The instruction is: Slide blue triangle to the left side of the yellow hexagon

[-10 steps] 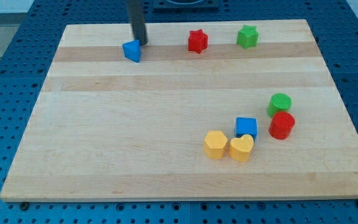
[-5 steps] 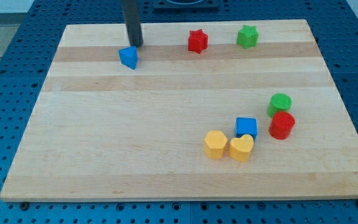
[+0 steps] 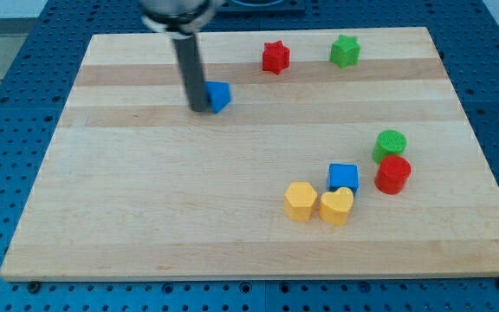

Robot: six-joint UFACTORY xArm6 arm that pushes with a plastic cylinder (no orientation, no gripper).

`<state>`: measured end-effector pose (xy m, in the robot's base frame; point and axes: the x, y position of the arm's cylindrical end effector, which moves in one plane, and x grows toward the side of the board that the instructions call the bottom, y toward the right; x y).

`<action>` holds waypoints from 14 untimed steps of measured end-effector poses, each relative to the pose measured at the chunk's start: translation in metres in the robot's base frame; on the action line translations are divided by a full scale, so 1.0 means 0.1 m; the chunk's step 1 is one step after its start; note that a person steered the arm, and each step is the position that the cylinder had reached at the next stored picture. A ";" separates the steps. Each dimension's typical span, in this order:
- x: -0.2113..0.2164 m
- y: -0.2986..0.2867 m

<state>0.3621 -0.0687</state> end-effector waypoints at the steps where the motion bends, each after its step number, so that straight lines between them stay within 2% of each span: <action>1: -0.37 0.03; 2: -0.67 -0.01; 3: -0.66 0.40; 4: -0.14 0.98; 5: 0.01 0.95; 6: -0.31 0.93; 8: -0.37 0.39; 9: -0.33 -0.07; 10: -0.03 0.39; 11: 0.19 0.43; 12: -0.05 -0.02; 13: -0.51 -0.05; 14: -0.59 -0.12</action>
<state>0.3029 -0.0802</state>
